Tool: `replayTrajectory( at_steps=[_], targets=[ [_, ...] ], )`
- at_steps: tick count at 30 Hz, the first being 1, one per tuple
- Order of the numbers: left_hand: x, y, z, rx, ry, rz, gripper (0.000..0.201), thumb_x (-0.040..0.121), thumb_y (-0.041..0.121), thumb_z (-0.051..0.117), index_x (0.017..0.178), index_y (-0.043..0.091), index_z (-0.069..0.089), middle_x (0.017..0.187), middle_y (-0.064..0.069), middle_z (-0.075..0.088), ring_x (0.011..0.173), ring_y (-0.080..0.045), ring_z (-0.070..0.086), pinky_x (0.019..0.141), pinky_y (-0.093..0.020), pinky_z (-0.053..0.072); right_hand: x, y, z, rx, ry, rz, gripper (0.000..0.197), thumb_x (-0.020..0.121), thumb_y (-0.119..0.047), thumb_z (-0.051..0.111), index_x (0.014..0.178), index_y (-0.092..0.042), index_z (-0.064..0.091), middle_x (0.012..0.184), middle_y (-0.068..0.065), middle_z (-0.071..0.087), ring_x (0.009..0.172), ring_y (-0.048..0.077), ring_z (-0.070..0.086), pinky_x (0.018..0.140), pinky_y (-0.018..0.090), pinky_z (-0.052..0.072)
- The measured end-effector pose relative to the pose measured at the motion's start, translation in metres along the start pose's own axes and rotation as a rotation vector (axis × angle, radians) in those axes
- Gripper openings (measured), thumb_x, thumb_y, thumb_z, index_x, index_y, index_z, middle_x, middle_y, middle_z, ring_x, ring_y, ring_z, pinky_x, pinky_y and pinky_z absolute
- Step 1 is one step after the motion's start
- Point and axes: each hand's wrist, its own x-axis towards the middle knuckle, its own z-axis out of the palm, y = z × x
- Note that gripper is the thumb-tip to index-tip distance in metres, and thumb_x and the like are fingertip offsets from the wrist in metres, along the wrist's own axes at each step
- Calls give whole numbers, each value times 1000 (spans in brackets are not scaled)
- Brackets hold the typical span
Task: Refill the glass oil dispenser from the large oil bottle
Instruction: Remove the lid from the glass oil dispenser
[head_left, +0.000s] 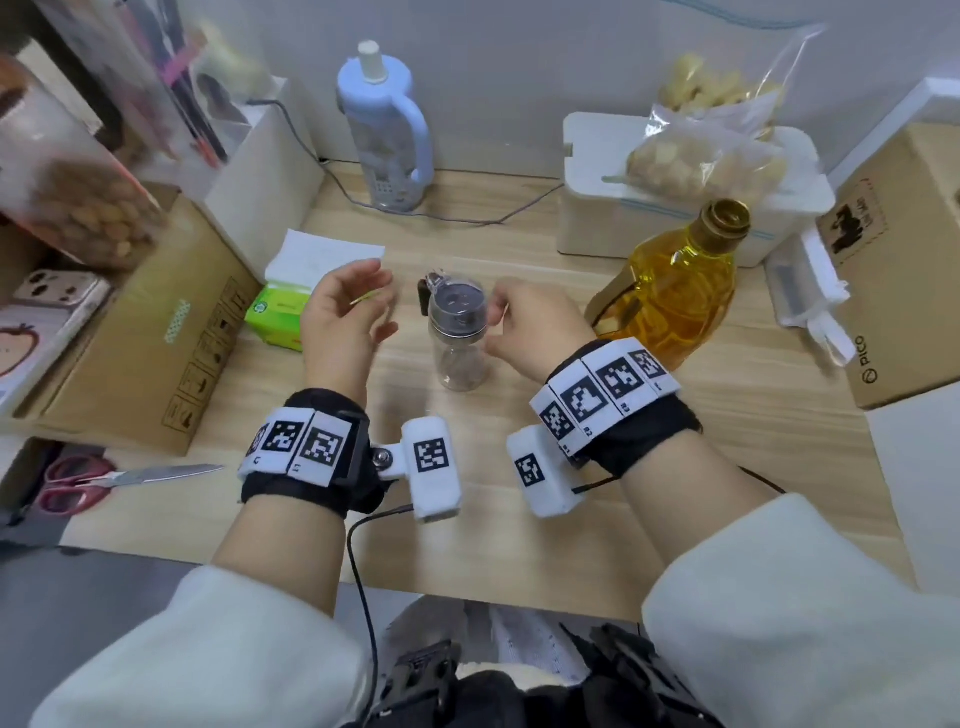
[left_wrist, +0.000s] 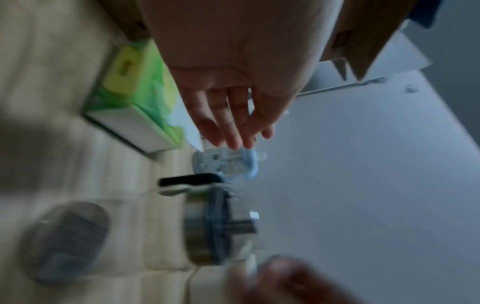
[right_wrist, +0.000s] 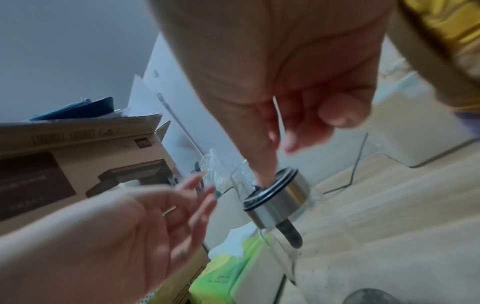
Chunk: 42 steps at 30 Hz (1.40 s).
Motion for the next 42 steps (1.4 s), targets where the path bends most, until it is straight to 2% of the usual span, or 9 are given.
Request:
replayTrajectory(
  at_steps=[5, 9, 15, 18, 20, 24, 27, 35, 42],
  targets=[
    [14, -43, 3, 310, -273, -168, 74, 57, -17, 63, 125, 6, 47, 123, -11, 56, 110, -21, 54, 83, -19, 45, 18, -21, 7, -68, 31, -77, 78, 68, -52, 71, 131, -24, 35, 128, 9, 42, 115, 30, 49, 92, 43, 46],
    [22, -53, 14, 454, -447, -160, 74, 59, -11, 74, 124, 3, 42, 110, -3, 52, 97, -12, 50, 67, -8, 42, 28, -25, 16, -240, -6, -35, 66, 75, -52, 63, 126, -18, 37, 122, 12, 50, 105, 35, 55, 75, 37, 42],
    [23, -66, 25, 434, -496, -73, 80, 52, 26, 77, 119, -3, 43, 107, -4, 60, 94, -2, 59, 83, -18, 50, 25, -31, 31, -266, 57, 90, 61, 75, -57, 58, 112, -10, 47, 111, 10, 59, 99, 30, 58, 69, 32, 34],
    [17, -62, 28, 456, -465, -56, 59, 65, 12, 72, 118, 4, 47, 93, 16, 53, 77, 21, 54, 69, 3, 38, 26, -30, 35, -241, 71, 92, 59, 76, -51, 61, 114, -10, 45, 112, 10, 57, 100, 31, 58, 70, 32, 35],
    [15, -63, 27, 523, -477, -17, 44, 75, 3, 66, 116, 1, 51, 85, 17, 50, 73, 10, 52, 63, 4, 35, 27, -29, 34, -215, 52, 86, 57, 75, -47, 63, 115, -10, 45, 113, 11, 56, 101, 31, 57, 69, 32, 36],
    [9, -67, 24, 644, -546, -8, 35, 82, 8, 58, 116, 6, 51, 93, 6, 47, 87, -7, 43, 68, -7, 30, 24, -29, 36, -181, 20, 57, 56, 72, -46, 66, 112, -11, 46, 112, 10, 55, 99, 31, 56, 68, 32, 35],
    [10, -76, 11, 655, -566, -119, 45, 51, 39, 61, 93, 22, 55, 87, 14, 59, 82, -7, 57, 68, -20, 42, 21, -28, 33, -125, 20, 67, 48, 68, -48, 67, 98, -15, 50, 100, 5, 57, 89, 27, 56, 66, 32, 36],
    [21, -65, 1, 479, -549, -192, 66, 39, 21, 77, 99, 1, 59, 101, -23, 66, 97, -35, 64, 84, -50, 51, 21, -43, 5, -71, 97, 28, 39, 59, -43, 70, 79, -19, 48, 79, -3, 55, 76, 22, 54, 58, 28, 35],
    [16, -57, -7, 522, -835, -225, 50, 35, 13, 74, 81, 20, 57, 78, 11, 67, 75, 7, 60, 75, -14, 49, 1, -35, -25, -163, -219, -272, 49, 59, -37, 78, 101, -23, 57, 97, -2, 59, 92, 21, 55, 73, 34, 46]
  ],
)
